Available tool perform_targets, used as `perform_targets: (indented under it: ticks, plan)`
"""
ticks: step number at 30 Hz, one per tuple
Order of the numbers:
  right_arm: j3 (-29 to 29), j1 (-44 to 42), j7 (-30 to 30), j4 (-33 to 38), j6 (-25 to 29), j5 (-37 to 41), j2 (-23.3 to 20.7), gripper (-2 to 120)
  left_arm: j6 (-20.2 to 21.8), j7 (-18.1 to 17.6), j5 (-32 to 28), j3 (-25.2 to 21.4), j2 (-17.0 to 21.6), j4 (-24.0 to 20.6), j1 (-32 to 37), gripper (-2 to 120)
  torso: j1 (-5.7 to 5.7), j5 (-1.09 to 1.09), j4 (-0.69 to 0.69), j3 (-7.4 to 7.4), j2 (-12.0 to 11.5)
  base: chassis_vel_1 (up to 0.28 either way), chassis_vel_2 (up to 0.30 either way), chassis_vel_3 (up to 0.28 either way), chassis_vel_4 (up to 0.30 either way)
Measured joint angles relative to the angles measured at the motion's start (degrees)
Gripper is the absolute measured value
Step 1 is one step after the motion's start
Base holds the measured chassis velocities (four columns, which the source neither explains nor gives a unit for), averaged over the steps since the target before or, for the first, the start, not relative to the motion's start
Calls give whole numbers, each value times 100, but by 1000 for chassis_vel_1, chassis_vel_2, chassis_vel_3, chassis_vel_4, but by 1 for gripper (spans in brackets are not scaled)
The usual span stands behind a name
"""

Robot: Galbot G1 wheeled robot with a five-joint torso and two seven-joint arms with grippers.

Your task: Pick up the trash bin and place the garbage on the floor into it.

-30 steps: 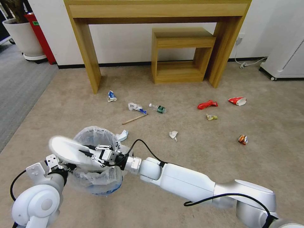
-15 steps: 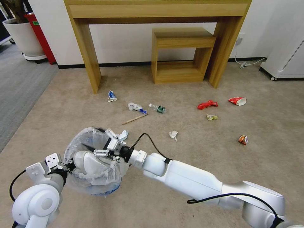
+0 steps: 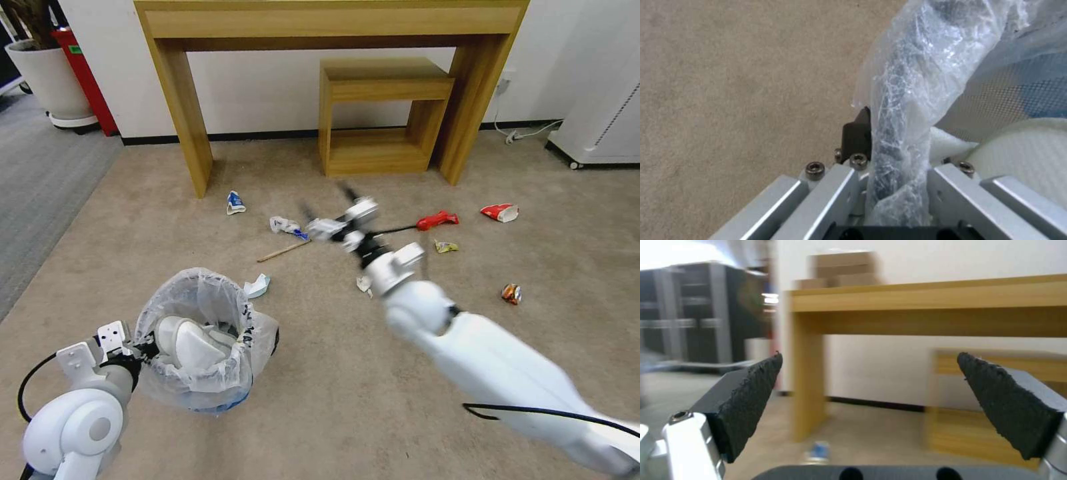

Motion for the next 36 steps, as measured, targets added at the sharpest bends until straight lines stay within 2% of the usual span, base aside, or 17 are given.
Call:
perform_targets:
  ticks: [3, 4, 6, 7, 8, 11, 15, 23, 36]
  plan:
    - [1265, -695, 224, 297, -307, 130, -274, 100, -9, 62, 63, 32, -5, 23, -39, 1, 0, 0, 0, 0, 0, 0, 0, 0, 0]
    - [1265, -695, 224, 297, -307, 130, -274, 100, -9, 62, 63, 32, -5, 23, -39, 1, 0, 0, 0, 0, 0, 0, 0, 0, 0]
    - [2385, -1577, 517, 598, -682, 230, -401, 100, -42, 212, 222, 21, 12, 56, -51, 1, 0, 1, -1, 0, 0, 0, 0, 0, 0]
    - [2754, -1893, 619, 697, -754, 189, -410, 100, -58, 266, 281, 6, 18, 73, -50, 1, 0, 0, -2, -1, 0, 0, 0, 0, 0]
    - [2754, -1893, 619, 697, -754, 189, -410, 100, -58, 266, 281, 6, 18, 73, -50, 1, 0, 0, -2, -1, 0, 0, 0, 0, 0]
    - [3506, -2676, 923, 956, -731, -15, -263, 100, -98, 385, 402, -29, 16, 136, -46, 1, 0, -2, 0, 0, 0, 0, 0, 0, 0]
    - [3825, -3249, 983, 1059, -574, -329, -22, 100, -100, 420, 460, -35, 17, 204, -70, 1, 0, -2, -1, -1, 0, 0, 0, 0, 0]
    - [4053, -3726, 1018, 1110, -469, -664, 317, 100, -96, 455, 475, -35, 32, 214, -78, 1, 0, -3, 0, 0, 0, 0, 0, 0, 0]
    - [4172, -4063, 1162, 1010, -493, -1059, 737, 100, -107, 555, 450, -56, 191, 289, -138, 1, 0, -2, 0, 0, 0, 0, 0, 0, 0]
